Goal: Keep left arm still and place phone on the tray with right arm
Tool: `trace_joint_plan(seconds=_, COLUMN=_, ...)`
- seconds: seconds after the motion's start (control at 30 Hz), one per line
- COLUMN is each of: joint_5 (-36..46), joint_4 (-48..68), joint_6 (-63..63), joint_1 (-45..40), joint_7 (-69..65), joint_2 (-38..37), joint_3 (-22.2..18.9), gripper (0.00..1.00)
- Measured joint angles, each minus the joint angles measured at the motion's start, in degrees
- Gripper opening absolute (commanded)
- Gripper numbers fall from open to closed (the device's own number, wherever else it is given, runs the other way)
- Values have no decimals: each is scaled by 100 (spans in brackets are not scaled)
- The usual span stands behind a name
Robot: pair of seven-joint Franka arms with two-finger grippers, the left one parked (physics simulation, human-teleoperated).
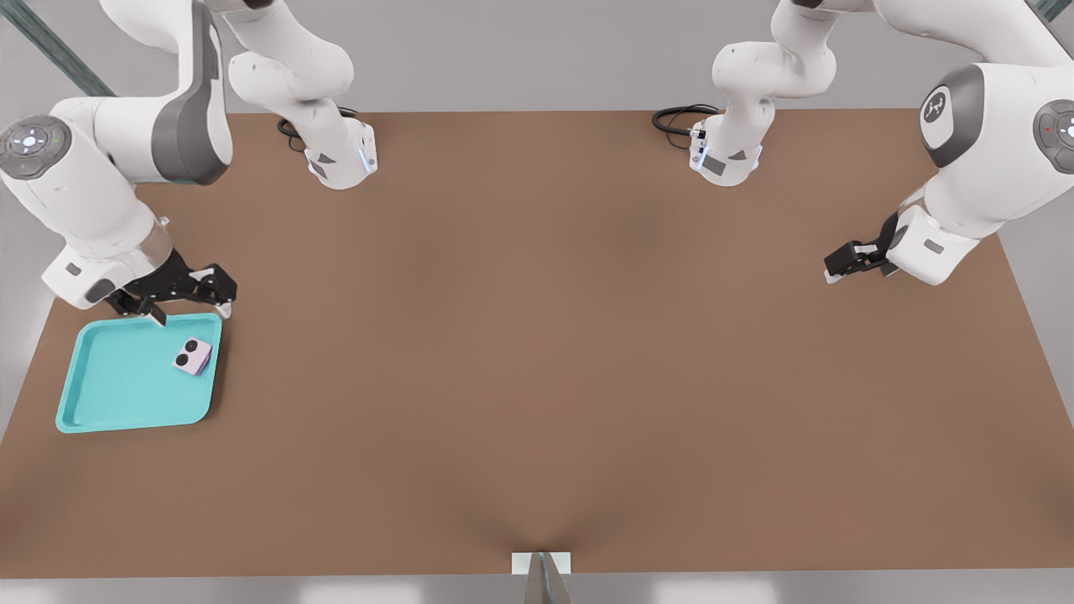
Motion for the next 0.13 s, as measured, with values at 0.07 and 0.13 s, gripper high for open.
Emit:
trace_joint_plan(seconds=0.07, joint_5=107, joint_4=50, joint_6=-270, joint_1=103, joint_7=83, joint_2=44, joint_3=-159, gripper=100)
trace_joint_plan(seconds=0.13, joint_5=249, joint_4=68, joint_6=-470, joint_1=64, joint_7=156, joint_2=28, joint_3=-238, gripper=100)
